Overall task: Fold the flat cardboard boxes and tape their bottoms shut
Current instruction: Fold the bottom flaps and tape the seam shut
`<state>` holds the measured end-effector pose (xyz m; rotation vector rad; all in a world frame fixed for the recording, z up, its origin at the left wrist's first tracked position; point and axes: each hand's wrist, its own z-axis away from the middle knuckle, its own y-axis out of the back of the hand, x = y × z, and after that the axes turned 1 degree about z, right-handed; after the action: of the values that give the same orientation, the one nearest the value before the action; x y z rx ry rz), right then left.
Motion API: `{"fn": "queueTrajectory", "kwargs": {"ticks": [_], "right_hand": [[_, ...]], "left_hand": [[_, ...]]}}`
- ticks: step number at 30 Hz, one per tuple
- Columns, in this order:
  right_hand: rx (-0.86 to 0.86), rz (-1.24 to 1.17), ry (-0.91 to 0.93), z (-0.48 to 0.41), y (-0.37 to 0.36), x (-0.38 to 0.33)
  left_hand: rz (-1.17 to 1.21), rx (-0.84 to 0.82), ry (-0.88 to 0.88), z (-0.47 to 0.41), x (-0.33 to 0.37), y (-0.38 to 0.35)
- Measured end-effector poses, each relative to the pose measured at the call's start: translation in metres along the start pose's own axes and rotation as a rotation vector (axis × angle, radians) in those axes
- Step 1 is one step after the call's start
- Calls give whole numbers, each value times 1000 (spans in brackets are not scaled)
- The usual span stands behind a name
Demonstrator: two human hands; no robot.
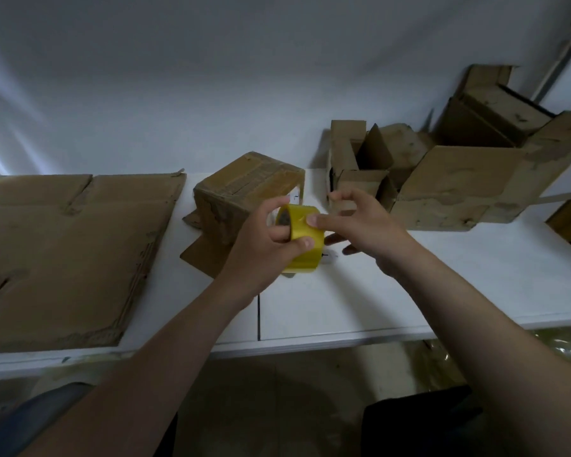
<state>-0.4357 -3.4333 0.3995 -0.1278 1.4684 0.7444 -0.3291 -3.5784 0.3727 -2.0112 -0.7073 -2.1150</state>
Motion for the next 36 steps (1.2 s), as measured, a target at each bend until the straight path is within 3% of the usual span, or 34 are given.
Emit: {"fn": "queueTrajectory", "kwargs": {"ticks": [2, 4, 8, 12, 18, 20, 22, 24, 26, 29, 36], "right_hand": [[-25, -96, -22, 2, 13, 8], [18, -32, 6, 2, 22, 16], [129, 331, 28, -8, 41, 46], [241, 958, 42, -16, 52, 74], [129, 1186, -160, -32, 38, 76], [109, 1171, -170, -38, 30, 60], [128, 1082, -66, -45, 19, 42], [108, 818, 45, -57, 0, 23], [6, 547, 86, -72, -24, 9], [-82, 376, 84, -90, -56, -3], [43, 272, 11, -113, -79, -8]], "left_hand": [[-64, -74, -24, -3, -2, -10], [-139, -131, -30, -7, -5, -18], [-296, -182, -36, -15, -5, -24], [-426, -30, -141, -19, -2, -19], [-598, 230, -239, -33, -3, 17], [-638, 334, -216, -43, -2, 43], [-653, 436, -209, -56, -2, 67], [-677, 466, -159, -72, -7, 85], [-662, 440, -63, -87, -17, 96], [-413, 317, 79, -103, -33, 106], [-319, 226, 132, -110, -36, 111]]}}
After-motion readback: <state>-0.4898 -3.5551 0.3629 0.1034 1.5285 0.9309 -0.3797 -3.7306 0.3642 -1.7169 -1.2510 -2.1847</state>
